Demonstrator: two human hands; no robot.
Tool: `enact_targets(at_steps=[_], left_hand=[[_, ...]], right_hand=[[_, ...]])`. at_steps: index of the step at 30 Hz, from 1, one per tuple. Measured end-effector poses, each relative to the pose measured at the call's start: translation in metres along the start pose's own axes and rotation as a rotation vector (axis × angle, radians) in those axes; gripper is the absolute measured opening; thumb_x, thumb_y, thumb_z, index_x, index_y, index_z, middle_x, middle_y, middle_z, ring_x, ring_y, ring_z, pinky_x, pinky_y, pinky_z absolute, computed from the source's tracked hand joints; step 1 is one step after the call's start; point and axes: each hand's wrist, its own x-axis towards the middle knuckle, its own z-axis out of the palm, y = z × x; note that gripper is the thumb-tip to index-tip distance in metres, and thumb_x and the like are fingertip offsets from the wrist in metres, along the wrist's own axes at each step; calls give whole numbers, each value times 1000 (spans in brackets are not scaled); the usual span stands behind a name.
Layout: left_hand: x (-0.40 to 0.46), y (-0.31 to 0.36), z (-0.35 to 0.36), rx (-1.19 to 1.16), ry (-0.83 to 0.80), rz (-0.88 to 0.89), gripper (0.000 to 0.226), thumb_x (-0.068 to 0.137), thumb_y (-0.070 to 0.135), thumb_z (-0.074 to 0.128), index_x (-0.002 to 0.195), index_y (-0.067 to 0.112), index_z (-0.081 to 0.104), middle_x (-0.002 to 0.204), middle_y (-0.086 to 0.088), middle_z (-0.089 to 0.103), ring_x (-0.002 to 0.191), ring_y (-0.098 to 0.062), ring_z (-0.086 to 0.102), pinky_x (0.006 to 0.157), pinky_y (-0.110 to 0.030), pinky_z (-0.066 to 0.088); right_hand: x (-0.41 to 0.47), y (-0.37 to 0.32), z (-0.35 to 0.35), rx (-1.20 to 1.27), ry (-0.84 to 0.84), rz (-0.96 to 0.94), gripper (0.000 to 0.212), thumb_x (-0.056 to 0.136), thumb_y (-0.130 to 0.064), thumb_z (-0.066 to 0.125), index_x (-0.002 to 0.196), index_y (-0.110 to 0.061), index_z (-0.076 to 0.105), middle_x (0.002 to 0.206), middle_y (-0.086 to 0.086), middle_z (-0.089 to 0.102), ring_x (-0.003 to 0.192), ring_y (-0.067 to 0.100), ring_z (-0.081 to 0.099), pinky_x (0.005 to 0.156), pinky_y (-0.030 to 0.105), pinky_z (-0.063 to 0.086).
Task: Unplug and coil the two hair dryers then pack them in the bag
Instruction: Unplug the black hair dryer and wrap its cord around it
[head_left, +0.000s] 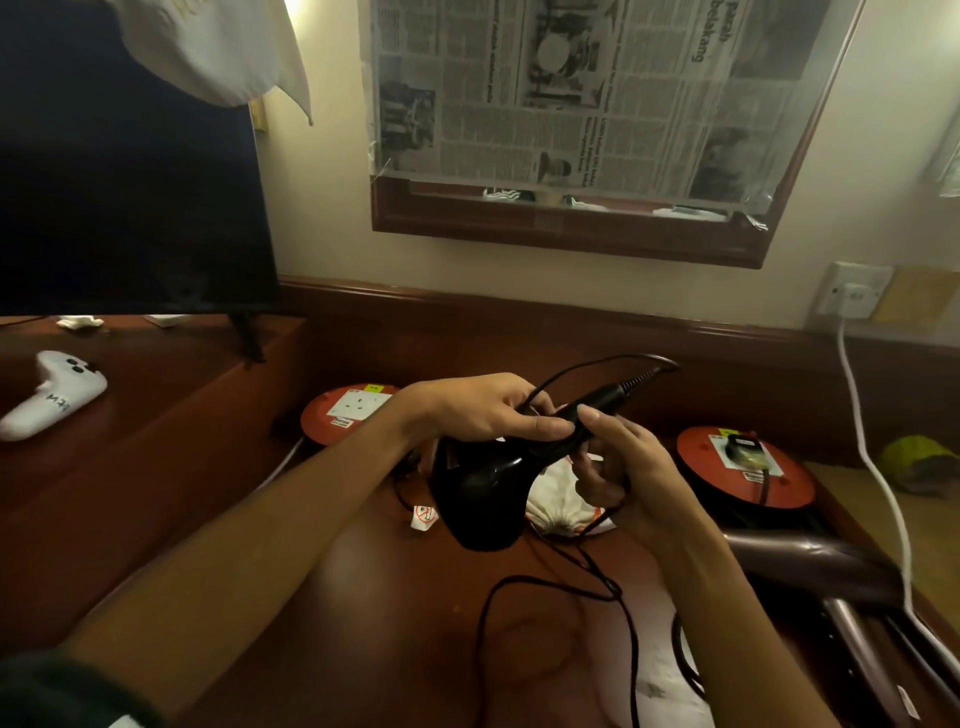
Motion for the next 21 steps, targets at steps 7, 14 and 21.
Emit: enact_targets(at_steps=[7, 14, 21], left_hand=[[-5, 10, -12, -16, -207, -145, 31, 96, 46, 68, 119, 26, 73, 111, -1, 78, 103, -19, 75, 101, -41, 56], [-2, 21, -16, 185, -284, -279, 50, 90, 65, 64, 110, 21, 79, 109, -3, 79, 104, -18, 75, 109, -44, 51], [-3, 15, -2, -81, -204, -106, 41, 100, 43, 64, 130, 15, 69, 120, -18, 73, 110, -35, 72, 107, -54, 52]], right_hand=[[1, 9, 5, 75, 15, -143, 32, 86, -21, 71, 108, -1, 61, 61, 11, 45, 39, 12, 36, 36, 19, 26], [3, 12, 2, 146, -33, -176, 51, 75, -30, 83, 111, -4, 57, 63, 9, 35, 41, 10, 34, 40, 22, 22], [2, 9, -1, 197, -41, -190, 56, 77, -39, 82, 116, -5, 61, 76, 11, 53, 45, 11, 43, 49, 29, 27]])
